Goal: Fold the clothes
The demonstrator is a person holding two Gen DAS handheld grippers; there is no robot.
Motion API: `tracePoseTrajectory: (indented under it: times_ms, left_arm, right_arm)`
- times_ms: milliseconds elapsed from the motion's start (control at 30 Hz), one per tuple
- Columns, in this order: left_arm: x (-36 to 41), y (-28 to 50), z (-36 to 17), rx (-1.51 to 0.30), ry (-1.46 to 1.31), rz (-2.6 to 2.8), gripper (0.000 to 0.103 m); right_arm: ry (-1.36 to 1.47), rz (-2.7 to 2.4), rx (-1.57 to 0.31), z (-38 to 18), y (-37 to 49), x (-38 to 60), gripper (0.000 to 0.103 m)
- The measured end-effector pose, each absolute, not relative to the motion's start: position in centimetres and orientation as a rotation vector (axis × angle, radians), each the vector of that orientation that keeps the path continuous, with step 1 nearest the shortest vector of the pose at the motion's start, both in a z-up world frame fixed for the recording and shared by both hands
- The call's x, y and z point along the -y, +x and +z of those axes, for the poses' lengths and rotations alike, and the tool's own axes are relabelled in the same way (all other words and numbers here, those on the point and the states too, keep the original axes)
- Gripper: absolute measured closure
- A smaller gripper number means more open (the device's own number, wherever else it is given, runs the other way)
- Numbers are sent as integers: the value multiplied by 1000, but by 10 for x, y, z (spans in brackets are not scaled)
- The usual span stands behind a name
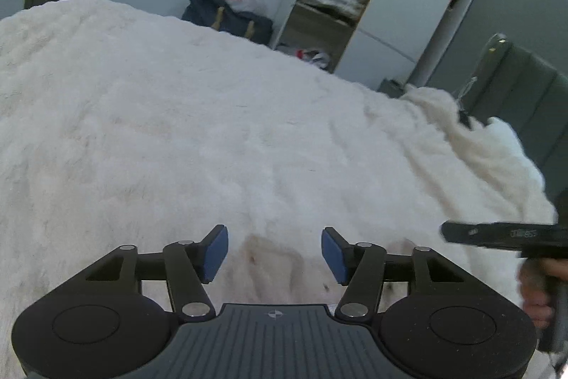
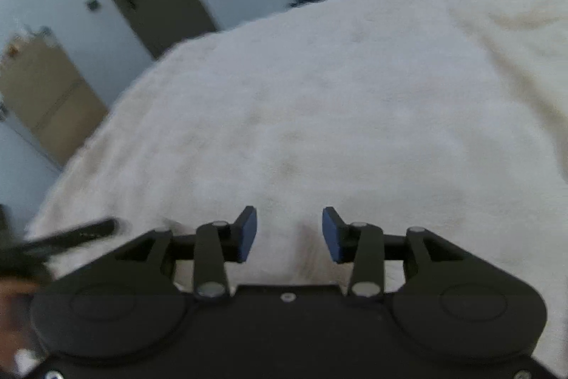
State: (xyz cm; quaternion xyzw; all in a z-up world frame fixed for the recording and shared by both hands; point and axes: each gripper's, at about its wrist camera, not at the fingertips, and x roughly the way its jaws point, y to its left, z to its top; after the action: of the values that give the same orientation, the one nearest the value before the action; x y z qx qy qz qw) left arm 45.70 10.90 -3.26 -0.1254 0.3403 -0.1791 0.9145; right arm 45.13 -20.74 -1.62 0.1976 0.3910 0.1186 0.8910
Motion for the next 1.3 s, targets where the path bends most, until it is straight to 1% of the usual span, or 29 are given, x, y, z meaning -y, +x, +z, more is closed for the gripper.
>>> tracePoseTrajectory:
  times_ms: [67,100,133,167,300,367,433,500,533,567,600,667,700,733,800,900,967,1000,1033,1067,1100,1167,1200,1233,1267,1300]
  left_arm:
    - [-107,446,-39,-714,-238,-401,45]
    - [-105,440,-41,-720,-234,-411,45]
    - [-102,434,-48,-732,-223,-420,45]
    - [-100,428,-54,-732,-220,-410,45]
    - [-101,431,-68,-737,-299,-438,45]
    - [-97,426,-67,-719,-291,-462,45]
    - [-92,424,-69,-714,-275,-466,45]
    - [-90,424,-72,-713,-288,-472,45]
    - [-92,421,-74,-716,-312,-470,45]
    - [-93,419,-75,-716,-319,-471,45]
    - [-95,416,-75,-711,-326,-480,45]
    - [-99,406,-71,-697,-318,-494,45]
    - [-101,402,-68,-693,-309,-497,45]
    - [-104,391,-65,-688,-295,-505,42]
    - [-110,372,-63,-685,-293,-520,36]
    - [-116,336,-57,-692,-284,-502,36]
    - [-128,297,-45,-674,-273,-510,36]
    - [-133,281,-39,-664,-268,-517,34]
    - [-143,247,-26,-640,-248,-523,30]
    - [-149,222,-17,-616,-228,-522,28]
    - [-156,197,-7,-592,-209,-521,26]
    - [-166,149,7,-557,-186,-527,25]
    - [-170,126,13,-540,-174,-530,23]
    - [-172,109,14,-537,-163,-530,19]
    - [-173,92,15,-534,-151,-530,17]
    - [-174,76,16,-531,-139,-530,13]
  right_arm:
    - [435,253,-864,-32,448,205,63]
    - [443,274,-892,-40,446,199,66]
    - [450,295,-920,-47,445,192,76]
    - [446,308,-936,-50,445,186,100]
    - [444,359,-962,-42,461,149,101]
    - [425,353,-951,-32,474,124,94]
    - [443,384,-977,-38,485,108,93]
    - [490,447,-1060,-58,495,92,75]
    - [485,458,-1075,-62,494,89,63]
    - [476,462,-1074,-62,491,89,67]
    - [472,461,-1057,-59,488,89,67]
    - [461,492,-888,-27,465,105,64]
    - [448,492,-837,-15,455,113,62]
    - [430,483,-810,-7,447,118,60]
    - [351,440,-795,1,429,125,59]
    - [242,400,-874,-17,408,122,60]
    - [219,407,-876,-23,370,126,60]
    - [210,410,-867,-23,355,126,59]
    - [196,407,-850,-22,333,124,55]
    - [186,403,-828,-19,299,123,49]
    - [186,403,-812,-15,275,123,47]
    - [217,403,-751,-1,199,133,41]
    - [233,403,-728,5,168,136,38]
    - [248,403,-711,10,143,137,33]
    - [277,399,-681,16,101,144,28]
    - [300,397,-653,22,63,152,24]
